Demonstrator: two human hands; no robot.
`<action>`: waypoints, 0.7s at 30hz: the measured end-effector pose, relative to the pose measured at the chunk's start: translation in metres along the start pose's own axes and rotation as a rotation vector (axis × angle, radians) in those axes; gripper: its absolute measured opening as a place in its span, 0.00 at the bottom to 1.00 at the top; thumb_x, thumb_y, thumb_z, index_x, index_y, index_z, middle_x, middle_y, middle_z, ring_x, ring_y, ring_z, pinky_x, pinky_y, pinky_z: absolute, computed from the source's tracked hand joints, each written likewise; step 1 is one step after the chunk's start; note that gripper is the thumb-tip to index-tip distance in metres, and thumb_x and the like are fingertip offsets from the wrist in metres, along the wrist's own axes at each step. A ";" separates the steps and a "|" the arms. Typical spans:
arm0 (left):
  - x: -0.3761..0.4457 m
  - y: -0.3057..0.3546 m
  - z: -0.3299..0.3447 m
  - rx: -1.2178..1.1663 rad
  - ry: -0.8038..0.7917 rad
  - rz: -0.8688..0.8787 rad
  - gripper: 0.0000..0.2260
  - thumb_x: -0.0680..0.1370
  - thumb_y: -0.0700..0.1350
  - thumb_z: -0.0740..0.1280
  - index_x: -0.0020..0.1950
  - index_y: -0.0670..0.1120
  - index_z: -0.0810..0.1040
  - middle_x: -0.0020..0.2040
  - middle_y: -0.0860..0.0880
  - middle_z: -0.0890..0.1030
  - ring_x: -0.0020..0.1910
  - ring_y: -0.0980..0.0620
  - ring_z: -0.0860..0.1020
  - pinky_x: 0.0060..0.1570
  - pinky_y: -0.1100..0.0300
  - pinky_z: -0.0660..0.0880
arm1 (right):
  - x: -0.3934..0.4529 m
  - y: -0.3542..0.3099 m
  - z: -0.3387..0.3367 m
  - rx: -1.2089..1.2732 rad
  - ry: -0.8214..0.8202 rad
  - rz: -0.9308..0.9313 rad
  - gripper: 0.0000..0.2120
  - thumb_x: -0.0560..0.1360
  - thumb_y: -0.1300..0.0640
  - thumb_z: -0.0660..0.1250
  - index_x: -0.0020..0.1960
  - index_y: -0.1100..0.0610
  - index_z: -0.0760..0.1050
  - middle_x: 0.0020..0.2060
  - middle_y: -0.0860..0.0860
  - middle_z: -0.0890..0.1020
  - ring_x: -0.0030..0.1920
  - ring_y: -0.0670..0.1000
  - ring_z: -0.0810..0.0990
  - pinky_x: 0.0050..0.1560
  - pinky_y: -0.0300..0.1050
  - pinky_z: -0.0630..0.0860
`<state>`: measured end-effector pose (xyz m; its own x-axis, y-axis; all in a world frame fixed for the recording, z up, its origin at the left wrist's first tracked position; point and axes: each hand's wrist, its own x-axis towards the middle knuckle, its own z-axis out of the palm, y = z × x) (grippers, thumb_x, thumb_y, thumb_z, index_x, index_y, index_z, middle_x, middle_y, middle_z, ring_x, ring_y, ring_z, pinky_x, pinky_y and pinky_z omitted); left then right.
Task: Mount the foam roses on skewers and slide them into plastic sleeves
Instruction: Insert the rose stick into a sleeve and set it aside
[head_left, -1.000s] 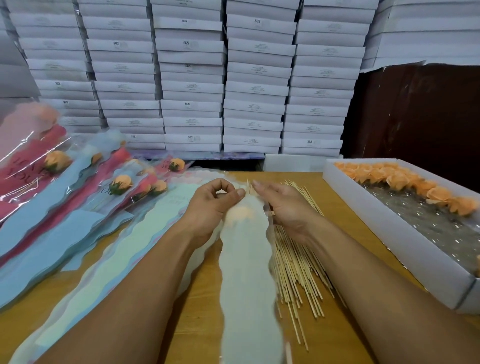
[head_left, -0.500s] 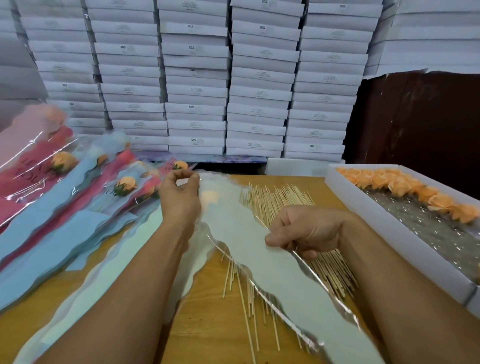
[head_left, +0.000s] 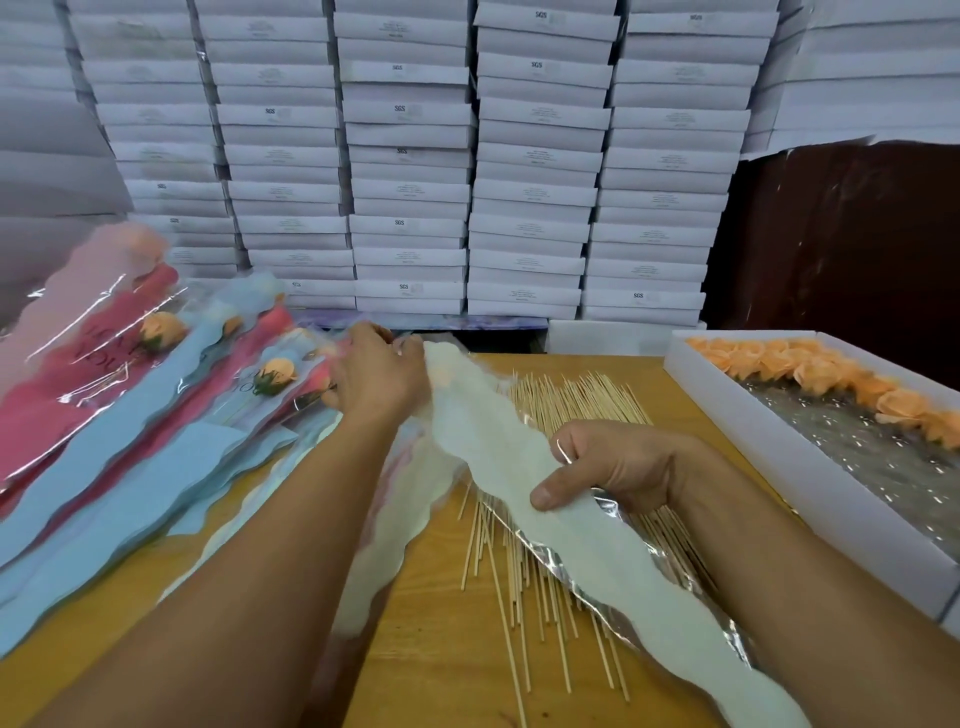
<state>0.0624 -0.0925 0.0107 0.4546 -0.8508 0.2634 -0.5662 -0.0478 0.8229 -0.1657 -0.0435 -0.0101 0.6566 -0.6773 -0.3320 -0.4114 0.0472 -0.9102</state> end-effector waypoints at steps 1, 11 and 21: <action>0.000 0.003 -0.002 0.076 -0.024 0.026 0.13 0.81 0.56 0.61 0.59 0.48 0.69 0.62 0.43 0.75 0.67 0.38 0.68 0.67 0.41 0.63 | 0.001 0.001 -0.001 0.017 0.043 -0.005 0.04 0.74 0.64 0.73 0.47 0.65 0.81 0.42 0.59 0.86 0.40 0.56 0.84 0.39 0.47 0.80; -0.056 0.006 -0.014 0.097 -0.502 0.266 0.19 0.81 0.53 0.66 0.52 0.36 0.79 0.45 0.39 0.84 0.46 0.42 0.83 0.48 0.48 0.80 | 0.019 0.004 0.001 0.309 0.520 -0.144 0.04 0.76 0.62 0.72 0.48 0.64 0.82 0.42 0.58 0.87 0.39 0.55 0.85 0.35 0.45 0.76; -0.088 -0.011 -0.016 -0.443 -0.714 -0.113 0.06 0.72 0.34 0.76 0.46 0.39 0.81 0.38 0.45 0.85 0.34 0.49 0.84 0.32 0.60 0.79 | 0.029 -0.002 0.011 0.393 0.689 -0.255 0.09 0.77 0.56 0.72 0.44 0.61 0.80 0.32 0.55 0.83 0.26 0.49 0.79 0.23 0.40 0.73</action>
<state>0.0398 -0.0087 -0.0128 -0.1347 -0.9867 -0.0912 -0.1542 -0.0701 0.9856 -0.1391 -0.0548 -0.0208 0.1138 -0.9935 0.0060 0.0318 -0.0024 -0.9995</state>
